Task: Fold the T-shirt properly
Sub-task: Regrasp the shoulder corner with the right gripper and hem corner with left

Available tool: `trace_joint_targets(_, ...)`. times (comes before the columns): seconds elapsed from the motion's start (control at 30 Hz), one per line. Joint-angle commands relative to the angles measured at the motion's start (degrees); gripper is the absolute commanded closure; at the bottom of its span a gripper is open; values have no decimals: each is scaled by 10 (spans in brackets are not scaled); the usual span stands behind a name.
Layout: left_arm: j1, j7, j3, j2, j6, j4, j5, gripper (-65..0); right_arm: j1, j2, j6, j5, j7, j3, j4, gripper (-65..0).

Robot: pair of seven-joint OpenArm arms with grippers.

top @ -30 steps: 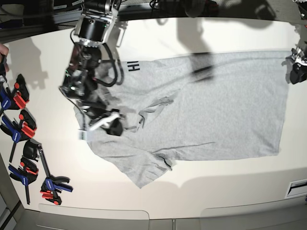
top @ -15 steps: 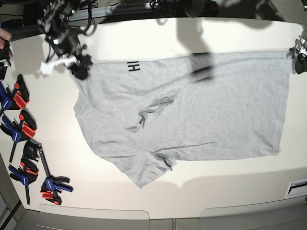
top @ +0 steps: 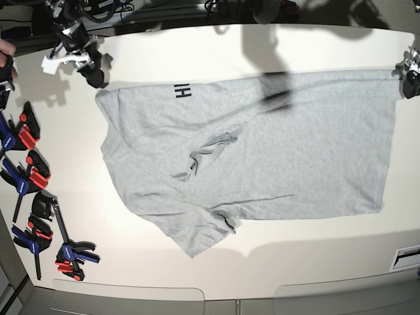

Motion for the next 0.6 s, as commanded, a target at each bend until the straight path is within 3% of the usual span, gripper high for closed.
trace_joint_targets(0.0, -1, -13, -6, -14, -7, 10, -13, -218, 2, 6, 8, 9, 13, -6, 8, -291)
trace_joint_targets(0.2, -1, -13, -6, -14, -7, 10, -13, -218, 6, -6, -8, 8, 28, -39, 7, -315)
trace_joint_targets(0.33, -1, -13, -6, -14, -7, 10, -14, -218, 26, -16, -35, -21, 37, -39, 4, -314)
trace_joint_targets(0.57, -1, -13, -6, -14, -7, 10, -13, -218, 68, -11, -38, -41, 41, -39, -32, -314)
